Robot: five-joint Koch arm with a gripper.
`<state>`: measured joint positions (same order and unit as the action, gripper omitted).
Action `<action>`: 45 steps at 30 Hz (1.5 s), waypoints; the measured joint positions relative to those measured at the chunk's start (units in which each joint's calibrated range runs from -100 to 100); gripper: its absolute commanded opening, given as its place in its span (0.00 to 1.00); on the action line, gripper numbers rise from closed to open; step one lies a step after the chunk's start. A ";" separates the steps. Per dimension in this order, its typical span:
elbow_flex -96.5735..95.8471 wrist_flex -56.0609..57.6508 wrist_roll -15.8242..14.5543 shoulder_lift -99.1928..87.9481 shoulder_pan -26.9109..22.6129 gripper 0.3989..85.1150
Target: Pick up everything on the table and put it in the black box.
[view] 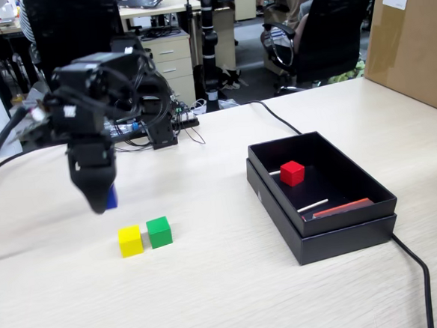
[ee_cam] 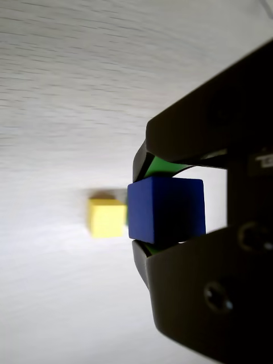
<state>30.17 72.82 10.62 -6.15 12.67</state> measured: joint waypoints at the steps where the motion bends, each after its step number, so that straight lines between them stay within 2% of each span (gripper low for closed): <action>1: -4.29 0.00 -0.98 -5.31 -1.66 0.08; 5: -14.15 0.00 -5.27 -20.71 -9.13 0.08; 9: -16.61 0.00 -10.45 -27.06 -17.53 0.08; 14: -11.41 0.00 -16.56 -21.36 -26.52 0.08; 18: -1.19 0.00 -18.51 -10.74 -29.60 0.08; 23: 6.30 0.00 -20.27 4.92 -30.72 0.08; 28: 6.30 0.00 -21.25 12.04 -30.77 0.09; 30: 6.30 -0.08 -21.54 13.46 -30.77 0.16; 33: 6.85 -0.15 -22.08 16.44 -30.62 0.17; 35: 7.03 -0.23 -22.32 18.12 -30.62 0.30; 40: 7.03 -0.39 -22.32 18.38 -30.57 0.47; 45: 3.38 -0.54 -22.32 11.65 -30.09 0.48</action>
<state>33.55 72.28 -11.70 5.50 -17.41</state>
